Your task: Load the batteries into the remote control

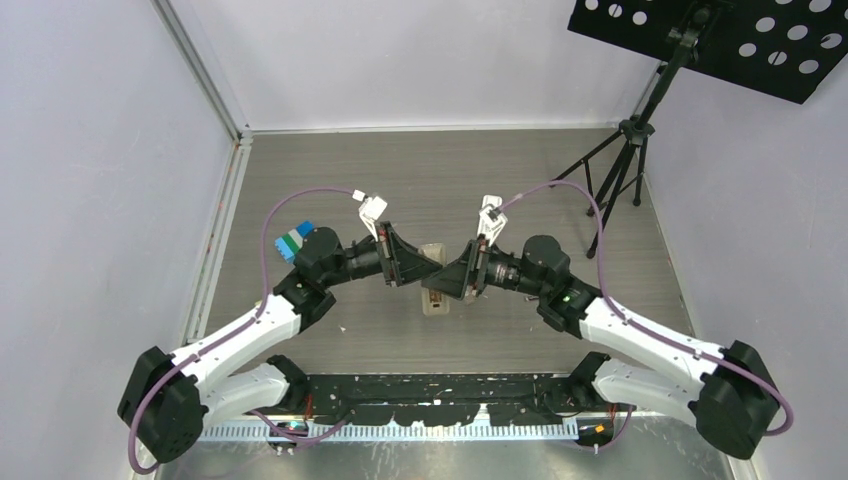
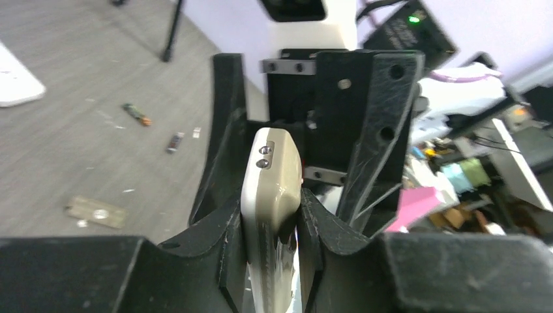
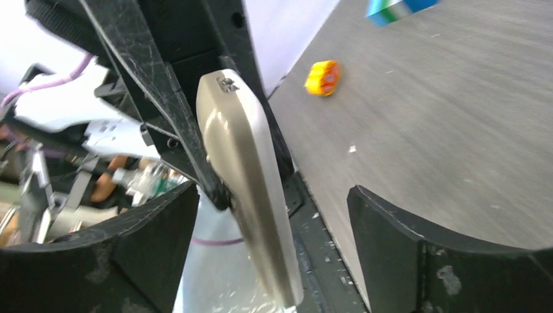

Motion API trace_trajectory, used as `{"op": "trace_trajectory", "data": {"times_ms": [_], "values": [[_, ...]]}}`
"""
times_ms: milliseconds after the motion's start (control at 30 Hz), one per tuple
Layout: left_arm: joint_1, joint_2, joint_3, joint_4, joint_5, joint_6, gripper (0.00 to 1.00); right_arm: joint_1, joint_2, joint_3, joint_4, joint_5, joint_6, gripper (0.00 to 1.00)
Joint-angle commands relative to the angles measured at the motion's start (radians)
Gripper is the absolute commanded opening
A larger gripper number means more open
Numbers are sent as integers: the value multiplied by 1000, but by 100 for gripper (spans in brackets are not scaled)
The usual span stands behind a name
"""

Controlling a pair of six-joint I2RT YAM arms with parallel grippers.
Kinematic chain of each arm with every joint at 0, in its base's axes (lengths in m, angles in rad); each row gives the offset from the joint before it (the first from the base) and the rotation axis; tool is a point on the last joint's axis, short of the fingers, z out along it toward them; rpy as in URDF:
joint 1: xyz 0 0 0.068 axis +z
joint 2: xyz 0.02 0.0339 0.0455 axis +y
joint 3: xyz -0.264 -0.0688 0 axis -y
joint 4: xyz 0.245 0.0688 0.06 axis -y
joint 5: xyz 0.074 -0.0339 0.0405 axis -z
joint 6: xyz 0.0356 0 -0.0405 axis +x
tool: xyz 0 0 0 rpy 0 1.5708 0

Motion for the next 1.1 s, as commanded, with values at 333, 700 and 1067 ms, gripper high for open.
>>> {"op": "trace_trajectory", "data": {"times_ms": [333,700,1067], "values": [[106,157,-58,189,-112,470,0,-144,-106,208,-1033,973,39,76],[124,324,25,211,-2,427,0,-274,252,318,-1138,899,-24,47],[133,398,30,249,-7,375,0,-416,411,342,-1003,835,-172,51]]}}
